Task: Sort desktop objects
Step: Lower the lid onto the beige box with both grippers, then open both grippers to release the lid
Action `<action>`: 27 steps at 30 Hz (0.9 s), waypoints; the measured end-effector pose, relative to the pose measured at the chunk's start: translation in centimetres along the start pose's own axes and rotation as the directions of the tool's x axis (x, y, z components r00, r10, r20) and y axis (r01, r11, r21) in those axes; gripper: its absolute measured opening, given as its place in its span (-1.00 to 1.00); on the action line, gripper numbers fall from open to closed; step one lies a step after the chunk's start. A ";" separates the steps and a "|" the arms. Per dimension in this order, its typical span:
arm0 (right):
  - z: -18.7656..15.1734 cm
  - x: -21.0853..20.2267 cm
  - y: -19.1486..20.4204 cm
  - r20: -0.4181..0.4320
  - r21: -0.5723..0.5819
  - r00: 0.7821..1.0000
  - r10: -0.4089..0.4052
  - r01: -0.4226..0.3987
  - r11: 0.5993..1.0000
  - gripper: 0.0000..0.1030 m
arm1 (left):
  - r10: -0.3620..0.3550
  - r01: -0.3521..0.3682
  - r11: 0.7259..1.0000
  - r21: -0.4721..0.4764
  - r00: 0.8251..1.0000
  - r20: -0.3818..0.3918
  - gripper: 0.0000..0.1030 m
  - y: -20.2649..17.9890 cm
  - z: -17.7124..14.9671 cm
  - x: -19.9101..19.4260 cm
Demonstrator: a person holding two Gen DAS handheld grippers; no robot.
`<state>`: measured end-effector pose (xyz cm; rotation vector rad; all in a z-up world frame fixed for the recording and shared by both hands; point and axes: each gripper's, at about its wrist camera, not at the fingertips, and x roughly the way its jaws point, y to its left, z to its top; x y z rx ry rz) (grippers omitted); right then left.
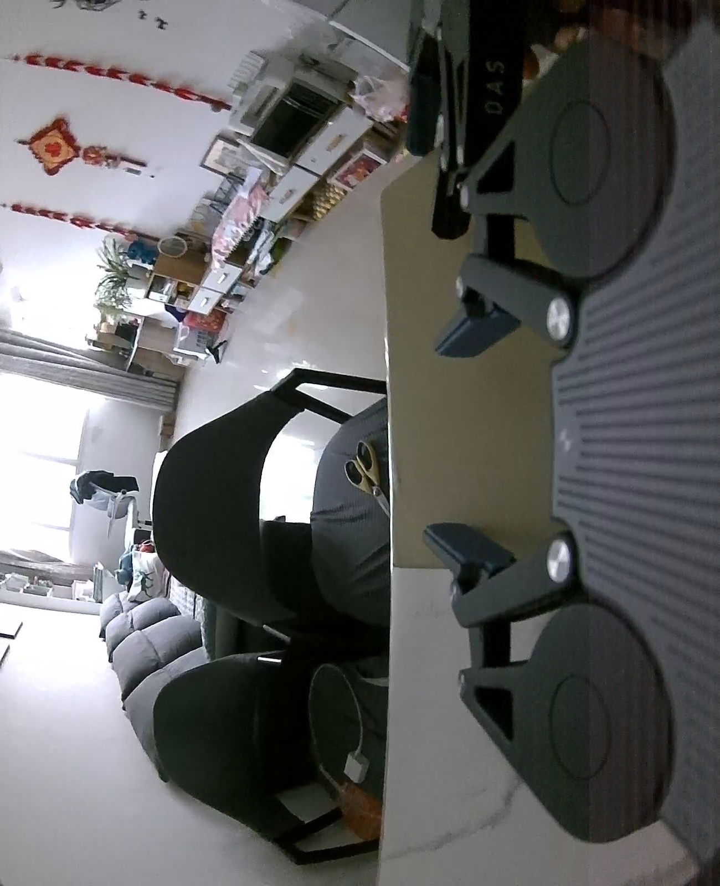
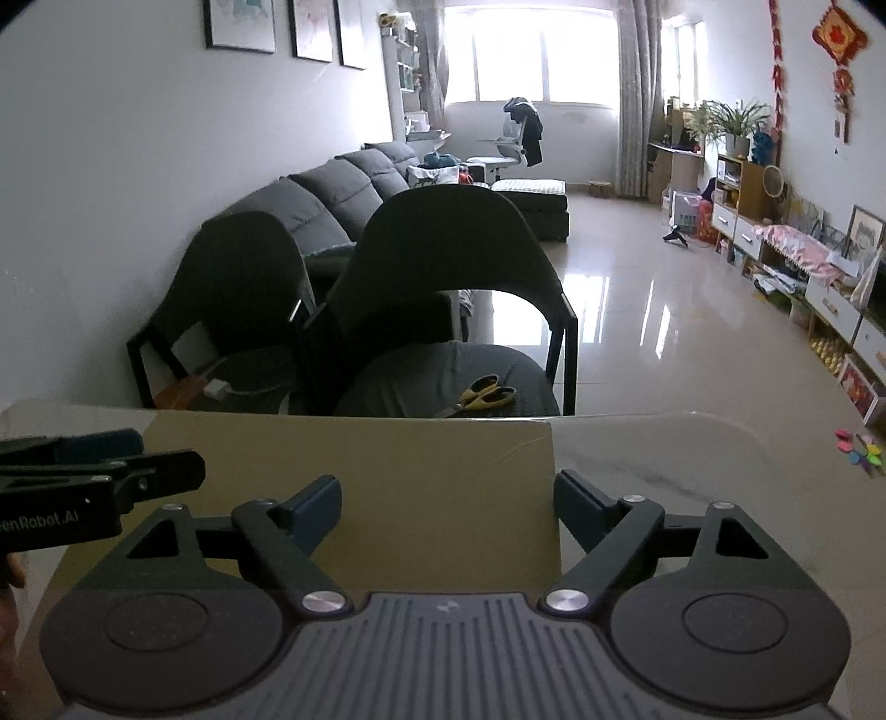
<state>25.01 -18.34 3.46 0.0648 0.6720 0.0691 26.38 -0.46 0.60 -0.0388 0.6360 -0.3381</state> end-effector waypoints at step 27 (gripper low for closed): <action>-6.5 -8.1 2.3 0.118 0.009 0.986 -0.114 0.114 0.993 0.93 | 0.184 -0.186 0.982 0.023 0.981 0.057 0.92 -2.8 -4.2 -7.0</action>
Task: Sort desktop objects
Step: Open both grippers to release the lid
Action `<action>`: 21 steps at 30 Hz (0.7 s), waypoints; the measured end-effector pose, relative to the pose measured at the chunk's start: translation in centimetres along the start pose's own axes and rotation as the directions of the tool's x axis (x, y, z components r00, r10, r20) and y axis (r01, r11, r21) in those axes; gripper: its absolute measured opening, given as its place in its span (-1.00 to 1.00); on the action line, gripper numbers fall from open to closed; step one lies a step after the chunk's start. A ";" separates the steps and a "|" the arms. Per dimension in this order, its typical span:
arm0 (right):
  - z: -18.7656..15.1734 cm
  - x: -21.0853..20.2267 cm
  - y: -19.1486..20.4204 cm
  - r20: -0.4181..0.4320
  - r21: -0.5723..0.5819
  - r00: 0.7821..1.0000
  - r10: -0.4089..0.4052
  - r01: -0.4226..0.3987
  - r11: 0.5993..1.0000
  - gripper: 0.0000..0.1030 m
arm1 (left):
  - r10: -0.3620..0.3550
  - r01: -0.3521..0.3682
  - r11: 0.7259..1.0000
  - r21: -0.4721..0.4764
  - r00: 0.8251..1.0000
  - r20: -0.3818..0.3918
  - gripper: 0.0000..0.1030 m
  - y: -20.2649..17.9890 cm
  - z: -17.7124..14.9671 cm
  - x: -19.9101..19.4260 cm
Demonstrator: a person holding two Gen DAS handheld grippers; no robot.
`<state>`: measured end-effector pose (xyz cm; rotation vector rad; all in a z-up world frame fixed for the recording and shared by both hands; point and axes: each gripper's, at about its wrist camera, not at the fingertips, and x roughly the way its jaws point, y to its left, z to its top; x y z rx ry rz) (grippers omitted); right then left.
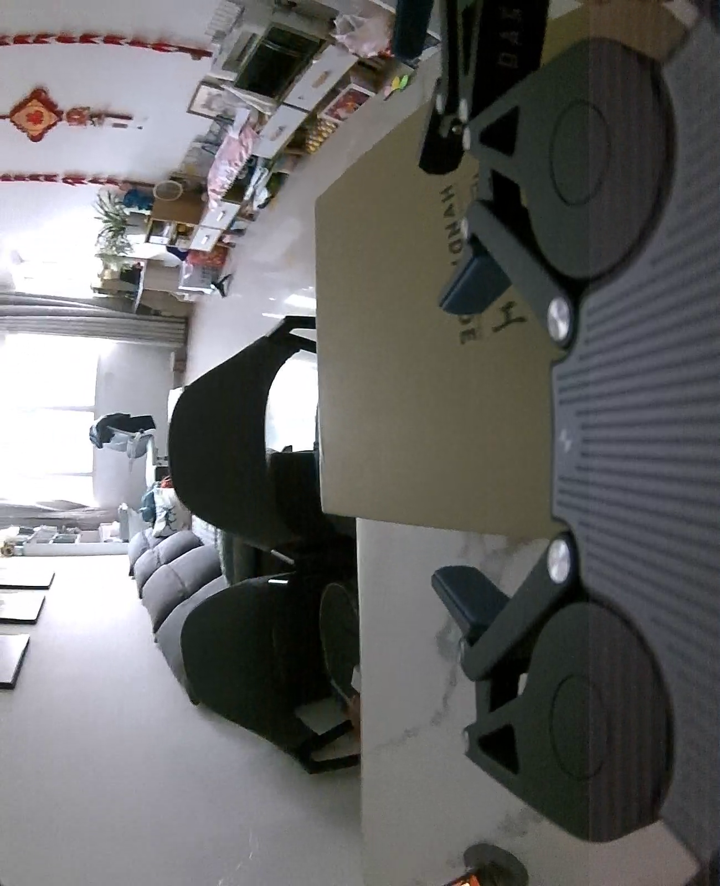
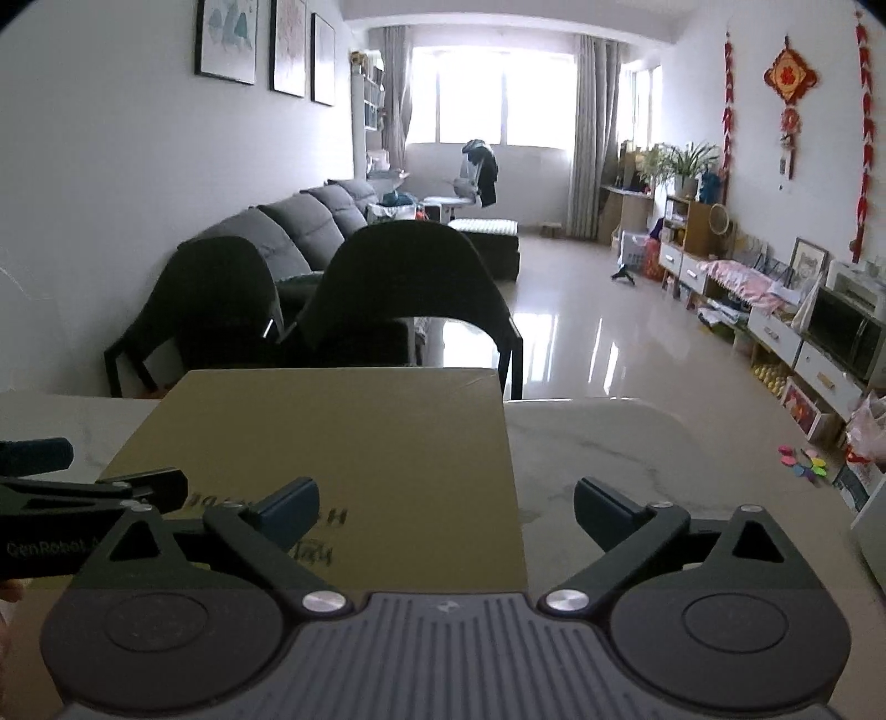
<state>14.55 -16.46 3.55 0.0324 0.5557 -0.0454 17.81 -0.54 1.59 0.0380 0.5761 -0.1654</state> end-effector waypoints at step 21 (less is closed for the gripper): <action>-5.6 -7.8 -4.0 0.115 0.111 0.990 -0.083 0.070 0.991 0.99 | 0.096 -0.084 0.980 -0.180 0.993 0.063 1.00 7.7 -5.2 -5.9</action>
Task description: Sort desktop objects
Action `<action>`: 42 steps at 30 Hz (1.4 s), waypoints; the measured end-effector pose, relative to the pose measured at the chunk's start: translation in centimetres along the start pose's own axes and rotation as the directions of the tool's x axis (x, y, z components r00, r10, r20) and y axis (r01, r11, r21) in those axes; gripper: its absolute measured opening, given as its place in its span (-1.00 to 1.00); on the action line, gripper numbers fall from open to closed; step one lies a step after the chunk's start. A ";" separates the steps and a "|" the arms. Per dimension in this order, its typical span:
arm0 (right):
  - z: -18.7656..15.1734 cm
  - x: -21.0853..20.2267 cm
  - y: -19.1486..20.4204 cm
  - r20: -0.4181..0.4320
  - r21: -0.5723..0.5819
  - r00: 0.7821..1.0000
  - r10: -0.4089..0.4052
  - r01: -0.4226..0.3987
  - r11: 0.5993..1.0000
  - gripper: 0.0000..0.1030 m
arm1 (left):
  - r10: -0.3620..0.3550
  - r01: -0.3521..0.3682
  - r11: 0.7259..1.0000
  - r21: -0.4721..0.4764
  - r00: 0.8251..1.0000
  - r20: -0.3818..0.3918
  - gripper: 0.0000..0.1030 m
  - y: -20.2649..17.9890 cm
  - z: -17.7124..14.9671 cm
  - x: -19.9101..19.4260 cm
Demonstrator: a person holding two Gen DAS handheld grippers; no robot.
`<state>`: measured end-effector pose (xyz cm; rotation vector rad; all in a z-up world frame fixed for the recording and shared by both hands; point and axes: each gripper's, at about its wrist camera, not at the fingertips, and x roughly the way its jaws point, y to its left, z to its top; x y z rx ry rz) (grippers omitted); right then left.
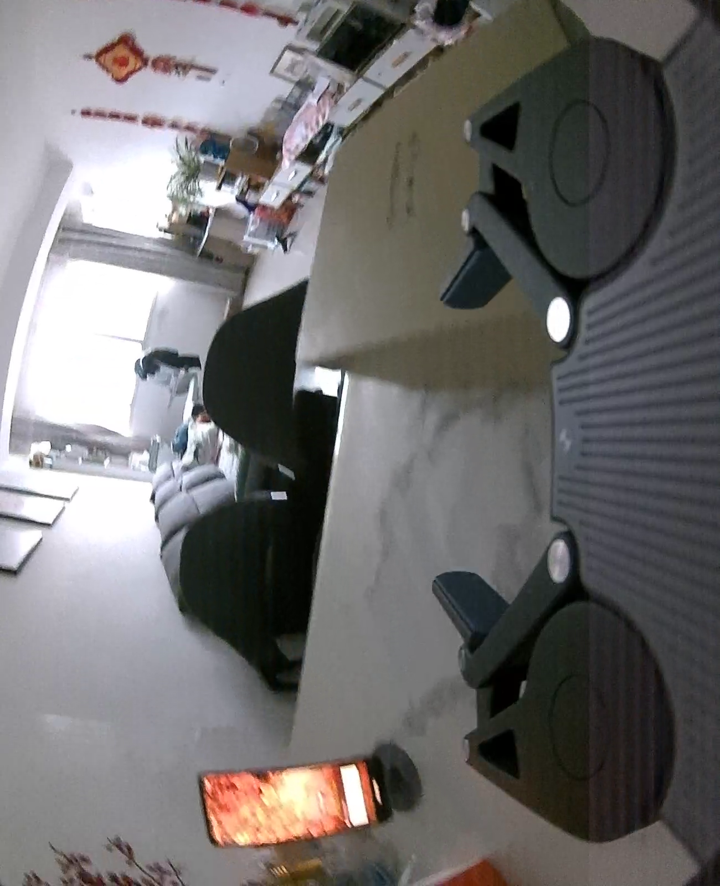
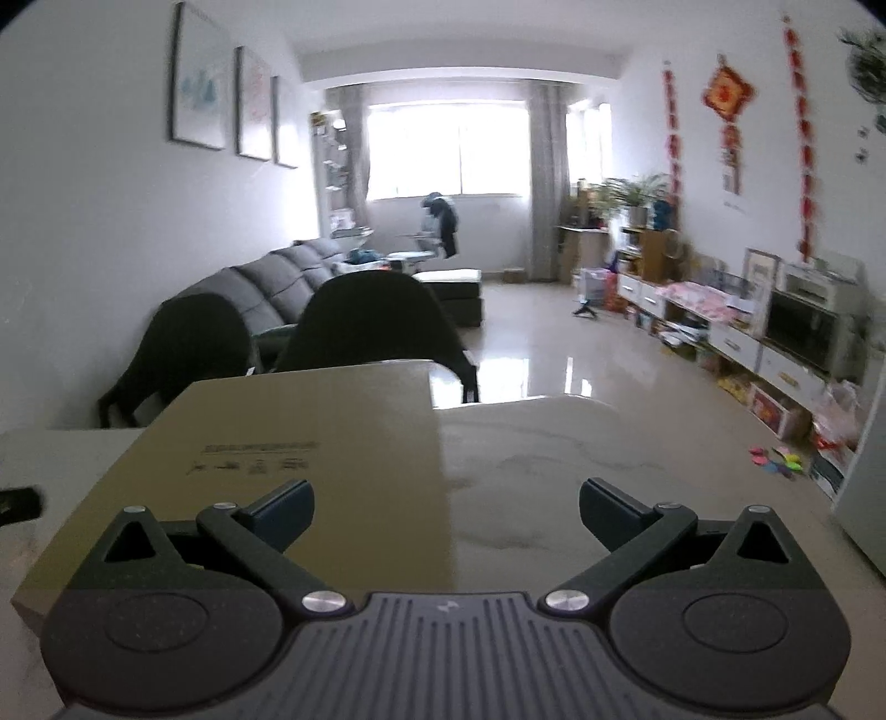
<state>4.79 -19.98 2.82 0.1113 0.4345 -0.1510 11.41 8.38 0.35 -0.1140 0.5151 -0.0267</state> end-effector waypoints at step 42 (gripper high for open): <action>-7.2 12.2 -6.2 -0.241 0.026 0.944 -0.223 0.236 0.971 1.00 | 0.089 -0.075 0.993 0.089 0.983 -0.159 1.00 3.4 -6.0 10.5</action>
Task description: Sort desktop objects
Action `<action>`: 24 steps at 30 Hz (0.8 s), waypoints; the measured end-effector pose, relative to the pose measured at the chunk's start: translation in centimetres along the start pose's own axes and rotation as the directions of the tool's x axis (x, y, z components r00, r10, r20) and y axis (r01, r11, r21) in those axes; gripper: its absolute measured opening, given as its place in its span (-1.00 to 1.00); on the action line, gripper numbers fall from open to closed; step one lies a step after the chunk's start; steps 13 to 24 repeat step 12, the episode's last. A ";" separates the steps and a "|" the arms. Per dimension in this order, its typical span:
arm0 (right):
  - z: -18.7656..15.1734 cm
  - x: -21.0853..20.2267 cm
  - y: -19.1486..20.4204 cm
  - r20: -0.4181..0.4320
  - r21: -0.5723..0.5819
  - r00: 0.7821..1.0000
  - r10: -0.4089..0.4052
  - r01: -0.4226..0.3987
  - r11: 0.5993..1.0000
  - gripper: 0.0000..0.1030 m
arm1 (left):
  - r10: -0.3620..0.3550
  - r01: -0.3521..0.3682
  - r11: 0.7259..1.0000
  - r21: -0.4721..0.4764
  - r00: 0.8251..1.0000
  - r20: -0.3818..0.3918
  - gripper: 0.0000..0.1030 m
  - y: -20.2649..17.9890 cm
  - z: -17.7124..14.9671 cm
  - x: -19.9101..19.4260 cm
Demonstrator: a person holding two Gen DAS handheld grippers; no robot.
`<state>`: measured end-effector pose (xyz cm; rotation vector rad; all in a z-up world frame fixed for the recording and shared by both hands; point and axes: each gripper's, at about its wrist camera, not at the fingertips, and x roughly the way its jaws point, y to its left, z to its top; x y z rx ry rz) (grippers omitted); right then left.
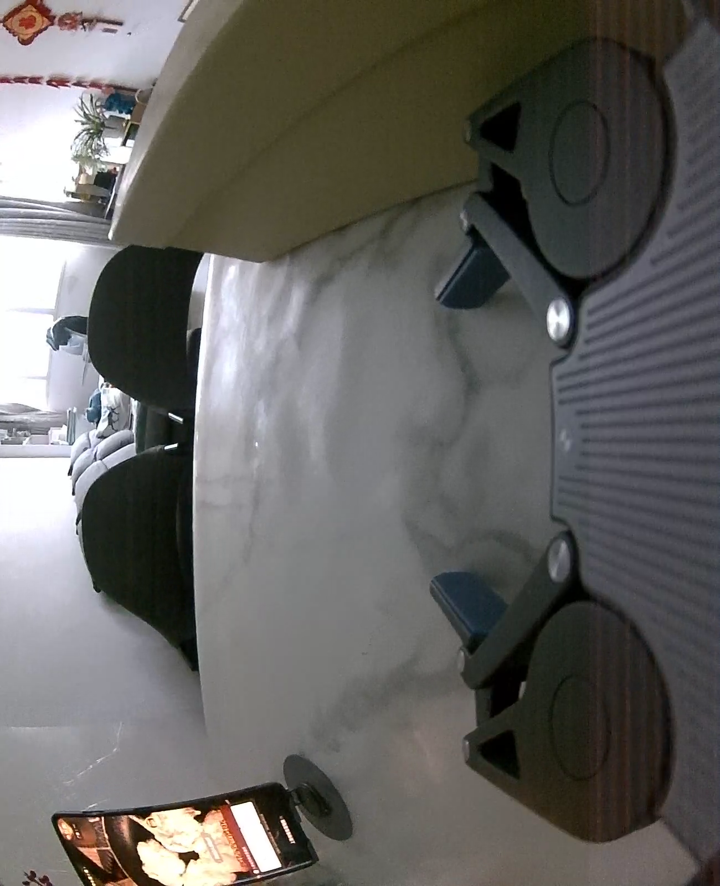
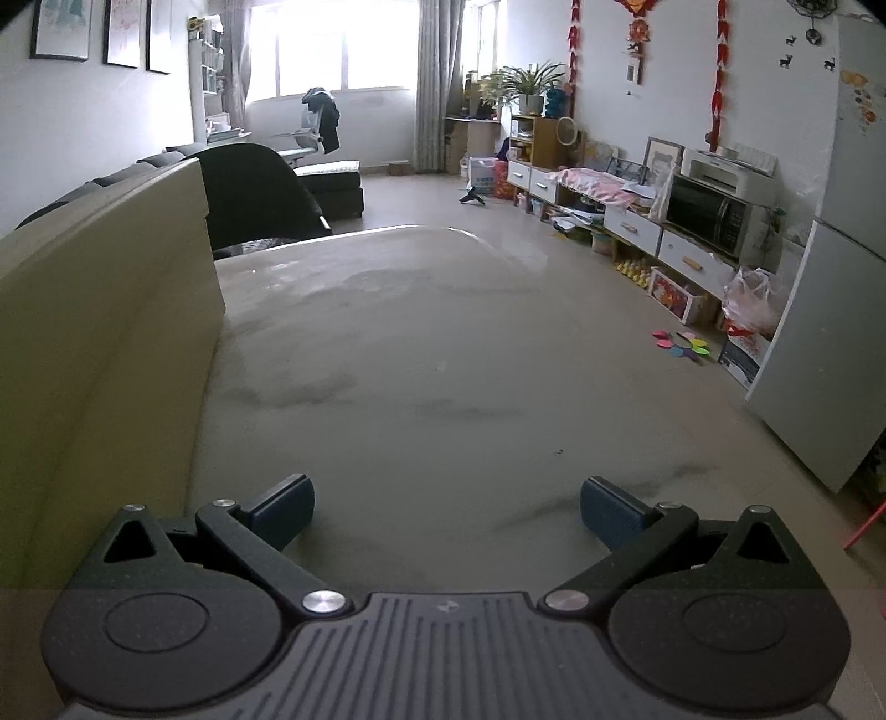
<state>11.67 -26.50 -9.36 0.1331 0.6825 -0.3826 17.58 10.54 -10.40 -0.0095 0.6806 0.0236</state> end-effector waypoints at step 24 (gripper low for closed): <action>0.1 0.0 -0.2 0.000 0.000 1.000 0.001 -0.001 1.000 1.00 | -0.003 0.003 1.000 -0.003 1.000 -0.002 1.00 0.0 0.4 0.1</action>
